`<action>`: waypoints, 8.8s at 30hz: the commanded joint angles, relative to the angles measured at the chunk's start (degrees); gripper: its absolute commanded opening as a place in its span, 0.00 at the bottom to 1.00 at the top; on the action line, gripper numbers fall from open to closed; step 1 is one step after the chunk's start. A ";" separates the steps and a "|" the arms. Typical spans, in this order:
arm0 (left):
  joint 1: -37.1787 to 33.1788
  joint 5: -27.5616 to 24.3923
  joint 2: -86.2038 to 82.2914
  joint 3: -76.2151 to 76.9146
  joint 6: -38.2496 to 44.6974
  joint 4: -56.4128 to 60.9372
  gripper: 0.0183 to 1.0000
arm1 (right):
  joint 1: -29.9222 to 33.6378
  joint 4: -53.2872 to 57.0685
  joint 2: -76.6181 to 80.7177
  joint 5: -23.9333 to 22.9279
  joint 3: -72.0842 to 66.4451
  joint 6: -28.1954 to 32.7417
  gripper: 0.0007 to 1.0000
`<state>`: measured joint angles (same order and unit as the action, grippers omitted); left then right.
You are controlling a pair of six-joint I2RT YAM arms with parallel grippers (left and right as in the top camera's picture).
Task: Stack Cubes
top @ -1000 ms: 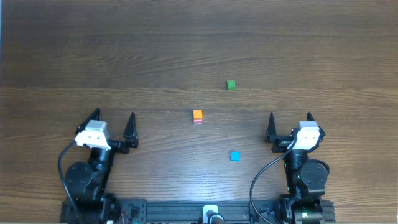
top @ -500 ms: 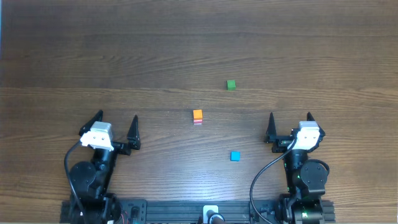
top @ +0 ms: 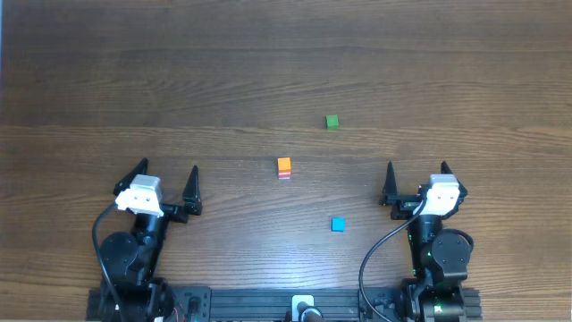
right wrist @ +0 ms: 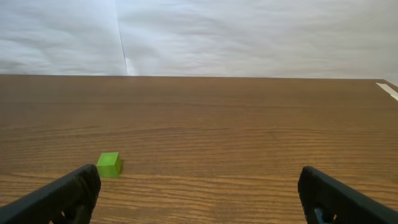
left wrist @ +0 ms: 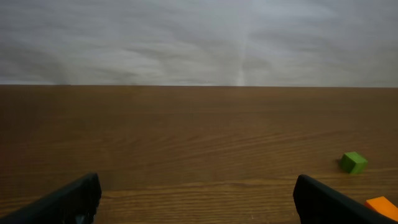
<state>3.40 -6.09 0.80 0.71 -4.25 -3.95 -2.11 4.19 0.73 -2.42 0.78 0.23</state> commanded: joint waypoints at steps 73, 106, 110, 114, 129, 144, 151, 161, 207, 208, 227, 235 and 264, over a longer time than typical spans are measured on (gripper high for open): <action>-0.26 -0.92 -0.42 -0.37 0.85 0.11 1.00 | -16.35 48.50 118.51 2.23 94.60 -12.44 0.99; -0.26 -0.92 -0.42 -0.37 0.85 0.11 1.00 | -17.49 48.54 126.05 -0.66 94.16 -18.25 0.43; -0.26 -0.92 -0.42 -0.37 0.85 0.11 1.00 | -17.49 48.87 126.05 -0.66 94.14 -18.25 0.38; -0.26 -0.92 -0.42 -0.37 0.85 0.11 1.00 | -17.49 49.35 126.05 -0.66 94.14 -18.25 0.33; -0.26 -0.92 -0.42 -0.37 0.85 0.11 1.00 | -17.77 49.77 126.05 -0.02 94.14 -19.15 0.20; -0.26 -0.92 -0.42 -0.37 0.85 0.11 1.00 | -29.55 65.07 113.57 -0.35 103.06 -24.30 0.01; -0.26 -0.92 -0.42 -0.37 0.85 0.11 1.00 | -37.86 66.53 111.47 -0.46 103.03 -30.29 0.01; -0.26 -0.92 -0.42 -0.37 0.85 0.11 1.00 | -38.58 67.58 111.89 -0.42 99.03 -33.48 0.01; -0.26 -0.92 -0.42 -0.37 0.85 0.11 1.00 | -40.30 61.40 111.89 -0.46 90.88 -36.65 0.01; -0.26 -0.92 -0.42 -0.37 0.85 0.11 1.00 | -40.30 61.35 111.89 -0.48 90.82 -36.68 0.01; -0.26 -0.92 -0.42 -0.37 0.85 0.11 1.00 | -40.30 60.30 111.89 -0.68 89.39 -36.65 0.36; -0.26 -0.92 -0.42 -0.37 0.85 0.11 1.00 | -40.30 60.30 111.89 -0.68 89.39 -36.65 0.71; -0.26 -0.92 -0.42 -0.37 0.85 0.11 1.00 | -39.82 50.80 82.09 0.35 46.75 -41.62 0.99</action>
<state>3.40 -6.28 0.73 0.69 -4.08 -3.84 -42.04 59.05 83.81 -3.14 52.75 -37.08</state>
